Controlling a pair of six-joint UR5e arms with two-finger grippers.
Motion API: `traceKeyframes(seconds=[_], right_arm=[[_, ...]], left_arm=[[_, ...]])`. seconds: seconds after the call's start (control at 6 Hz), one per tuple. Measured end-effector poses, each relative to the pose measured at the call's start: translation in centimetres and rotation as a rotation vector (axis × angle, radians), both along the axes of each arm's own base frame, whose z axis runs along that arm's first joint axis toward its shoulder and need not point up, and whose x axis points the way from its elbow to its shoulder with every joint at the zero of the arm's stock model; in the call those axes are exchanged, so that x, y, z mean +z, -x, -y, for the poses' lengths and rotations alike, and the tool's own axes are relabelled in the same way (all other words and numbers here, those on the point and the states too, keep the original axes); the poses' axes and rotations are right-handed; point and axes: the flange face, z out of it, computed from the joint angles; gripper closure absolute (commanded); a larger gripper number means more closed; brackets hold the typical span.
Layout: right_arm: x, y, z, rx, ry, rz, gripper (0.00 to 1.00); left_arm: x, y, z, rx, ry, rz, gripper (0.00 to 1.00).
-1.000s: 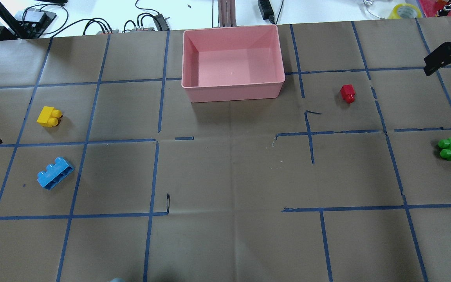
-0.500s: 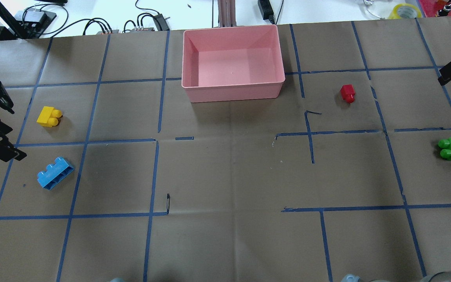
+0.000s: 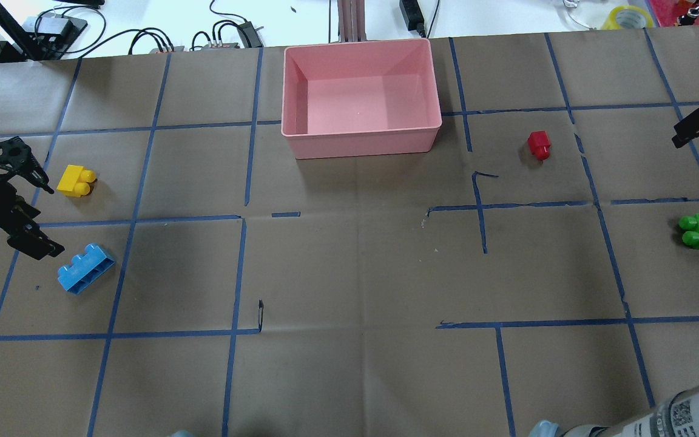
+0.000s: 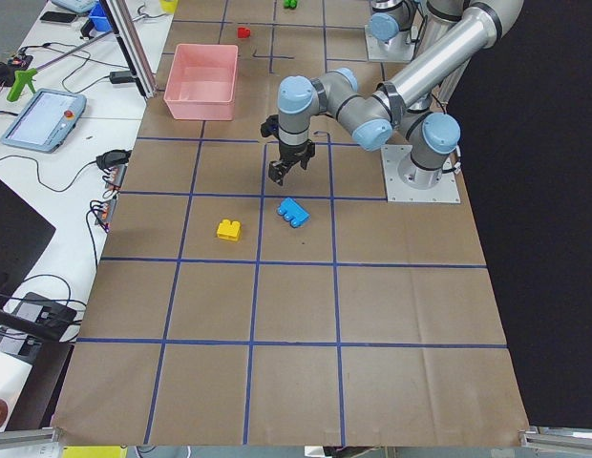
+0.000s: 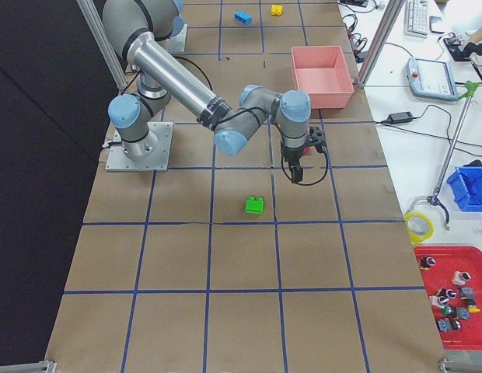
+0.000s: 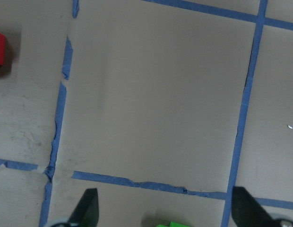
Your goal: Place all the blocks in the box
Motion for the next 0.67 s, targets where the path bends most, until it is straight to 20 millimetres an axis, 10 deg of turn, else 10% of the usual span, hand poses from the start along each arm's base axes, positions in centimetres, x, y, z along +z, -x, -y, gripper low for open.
traceKeyframes(seconds=[0.67], right_arm=[[-5.7,3.7,-3.7,-0.126,-0.016,0.059,0.01]], left_arm=[[-10.5,-1.7,0.1,0.009,0.022,0.008,0.02]])
